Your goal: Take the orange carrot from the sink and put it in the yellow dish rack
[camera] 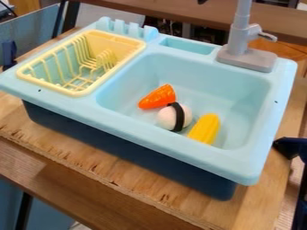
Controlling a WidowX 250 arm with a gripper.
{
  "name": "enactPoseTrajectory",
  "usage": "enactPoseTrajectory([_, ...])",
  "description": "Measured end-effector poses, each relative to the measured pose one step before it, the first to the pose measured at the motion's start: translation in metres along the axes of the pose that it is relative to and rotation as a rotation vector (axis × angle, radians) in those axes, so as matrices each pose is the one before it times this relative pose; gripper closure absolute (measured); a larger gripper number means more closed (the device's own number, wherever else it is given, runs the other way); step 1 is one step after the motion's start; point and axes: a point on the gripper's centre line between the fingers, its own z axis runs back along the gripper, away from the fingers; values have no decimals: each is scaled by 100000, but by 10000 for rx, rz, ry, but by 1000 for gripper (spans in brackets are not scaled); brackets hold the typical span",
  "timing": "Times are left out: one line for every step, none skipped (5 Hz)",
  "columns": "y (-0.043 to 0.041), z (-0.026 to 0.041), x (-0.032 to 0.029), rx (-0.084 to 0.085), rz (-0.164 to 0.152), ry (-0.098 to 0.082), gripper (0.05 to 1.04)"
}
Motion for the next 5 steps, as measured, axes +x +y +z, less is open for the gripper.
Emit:
enactPoseTrajectory([6,-813,202,71,-120,298,84])
enactPoseTrajectory([3160,-2294,1325,597,-558,857,84])
enactPoseTrajectory([1141,-73,950,733,-316,-506,84])
enactPoseTrajectory([704,-600,896,494,-184,123,83])
enactPoseTrajectory([420,-1508,-108,37,-306,828,84])
